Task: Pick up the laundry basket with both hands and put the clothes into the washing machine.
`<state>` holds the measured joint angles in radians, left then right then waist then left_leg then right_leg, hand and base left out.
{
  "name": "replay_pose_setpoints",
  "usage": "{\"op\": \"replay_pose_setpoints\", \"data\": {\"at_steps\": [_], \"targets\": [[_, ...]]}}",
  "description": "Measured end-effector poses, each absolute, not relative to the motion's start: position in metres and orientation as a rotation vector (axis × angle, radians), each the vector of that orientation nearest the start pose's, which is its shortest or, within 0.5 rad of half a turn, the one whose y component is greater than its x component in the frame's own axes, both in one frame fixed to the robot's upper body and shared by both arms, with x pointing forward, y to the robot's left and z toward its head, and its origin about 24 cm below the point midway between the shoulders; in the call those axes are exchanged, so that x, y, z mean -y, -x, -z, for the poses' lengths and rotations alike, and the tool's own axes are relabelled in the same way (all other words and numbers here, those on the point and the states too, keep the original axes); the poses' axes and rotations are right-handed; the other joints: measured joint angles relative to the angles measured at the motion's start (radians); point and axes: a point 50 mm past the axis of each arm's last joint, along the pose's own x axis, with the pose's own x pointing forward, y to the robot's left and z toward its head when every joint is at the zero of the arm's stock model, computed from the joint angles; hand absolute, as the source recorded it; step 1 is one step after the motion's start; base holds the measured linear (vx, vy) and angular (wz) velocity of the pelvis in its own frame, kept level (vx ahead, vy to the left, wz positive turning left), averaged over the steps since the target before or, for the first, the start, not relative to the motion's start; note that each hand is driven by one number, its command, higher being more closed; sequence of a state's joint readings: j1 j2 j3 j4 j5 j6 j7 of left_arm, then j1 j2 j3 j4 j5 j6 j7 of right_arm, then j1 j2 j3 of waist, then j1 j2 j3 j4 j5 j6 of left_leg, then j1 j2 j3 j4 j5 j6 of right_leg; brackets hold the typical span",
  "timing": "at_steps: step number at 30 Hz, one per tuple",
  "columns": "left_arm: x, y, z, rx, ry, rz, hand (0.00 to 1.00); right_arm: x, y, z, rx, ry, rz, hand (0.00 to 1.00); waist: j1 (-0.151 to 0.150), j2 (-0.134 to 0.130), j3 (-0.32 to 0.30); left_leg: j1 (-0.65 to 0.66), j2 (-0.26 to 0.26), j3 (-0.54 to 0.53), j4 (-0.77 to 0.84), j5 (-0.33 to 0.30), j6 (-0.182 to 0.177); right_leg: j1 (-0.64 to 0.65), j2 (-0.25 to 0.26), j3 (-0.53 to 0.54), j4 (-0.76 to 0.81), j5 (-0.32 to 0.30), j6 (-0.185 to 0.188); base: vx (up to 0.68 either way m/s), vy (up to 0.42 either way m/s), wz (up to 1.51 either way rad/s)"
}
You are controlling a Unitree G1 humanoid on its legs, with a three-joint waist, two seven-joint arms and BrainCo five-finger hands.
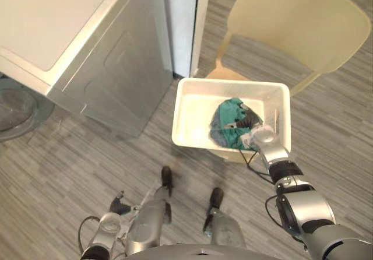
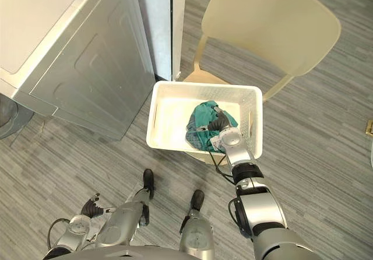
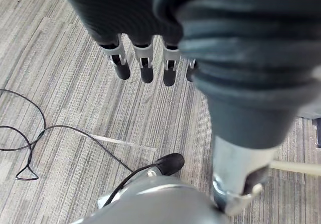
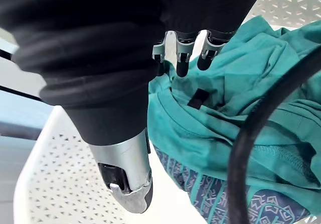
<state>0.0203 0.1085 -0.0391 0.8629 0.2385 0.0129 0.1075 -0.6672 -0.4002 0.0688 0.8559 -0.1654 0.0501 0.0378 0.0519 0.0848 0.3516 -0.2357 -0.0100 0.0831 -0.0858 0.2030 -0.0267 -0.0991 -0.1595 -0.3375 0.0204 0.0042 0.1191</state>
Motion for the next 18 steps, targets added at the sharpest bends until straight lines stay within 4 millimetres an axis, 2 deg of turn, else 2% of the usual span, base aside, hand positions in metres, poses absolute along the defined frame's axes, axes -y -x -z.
{"op": "replay_pose_setpoints", "data": {"at_steps": [2,6,8,9,12,15,18], "targets": [[-0.186,-0.165,0.127,-0.831,-0.385,-0.012,0.0,0.232,-0.372,-0.076,-0.24,0.575,0.041,0.0,0.001,0.014,0.037,-0.016,0.0,-0.003,0.006,0.008,0.0,-0.013,0.001,-0.003,0.001,0.005,0.0,0.01,0.008,0.05],[-0.18,-0.176,0.117,-0.763,-0.39,-0.008,0.0,0.236,-0.383,-0.096,-0.213,0.64,0.081,0.0,0.006,0.027,0.073,-0.057,0.003,-0.015,0.007,0.028,0.004,-0.048,0.001,-0.006,0.004,0.014,-0.006,0.0,0.0,0.05],[-0.178,-0.182,0.112,-0.726,-0.391,-0.01,0.0,0.244,-0.387,-0.107,-0.206,0.687,0.112,0.0,0.011,0.033,0.085,-0.076,0.005,-0.023,0.007,0.037,0.002,-0.068,0.001,-0.009,0.012,0.016,-0.009,-0.04,0.005,0.11],[-0.175,-0.186,0.108,-0.701,-0.388,-0.018,0.0,0.253,-0.389,-0.117,-0.201,0.721,0.136,0.0,0.024,0.042,0.09,-0.102,0.007,-0.032,0.007,0.044,-0.001,-0.097,0.001,-0.016,0.03,0.015,-0.011,-0.06,0.001,0.07],[-0.167,-0.195,0.1,-0.647,-0.367,-0.018,0.0,0.27,-0.391,-0.139,-0.177,0.831,0.207,0.0,0.033,0.066,0.101,-0.171,0.01,-0.064,0.006,0.059,-0.003,-0.168,0.0,-0.048,0.077,0.006,-0.015,-0.08,-0.007,0.24],[-0.16,-0.202,0.093,-0.606,-0.361,-0.017,0.0,0.285,-0.391,-0.154,-0.156,0.887,0.278,0.0,0.044,0.072,0.104,-0.236,0.011,-0.097,0.007,0.073,-0.016,-0.233,-0.006,-0.077,0.119,-0.013,-0.023,-0.07,0.001,0.29],[-0.148,-0.213,0.083,-0.551,-0.312,-0.021,0.0,0.307,-0.384,-0.168,-0.152,1.039,0.351,0.0,0.071,0.074,0.105,-0.304,0.007,-0.128,0.007,0.083,-0.027,-0.301,-0.018,-0.11,0.169,-0.03,-0.022,-0.05,0.005,0.31]]}}
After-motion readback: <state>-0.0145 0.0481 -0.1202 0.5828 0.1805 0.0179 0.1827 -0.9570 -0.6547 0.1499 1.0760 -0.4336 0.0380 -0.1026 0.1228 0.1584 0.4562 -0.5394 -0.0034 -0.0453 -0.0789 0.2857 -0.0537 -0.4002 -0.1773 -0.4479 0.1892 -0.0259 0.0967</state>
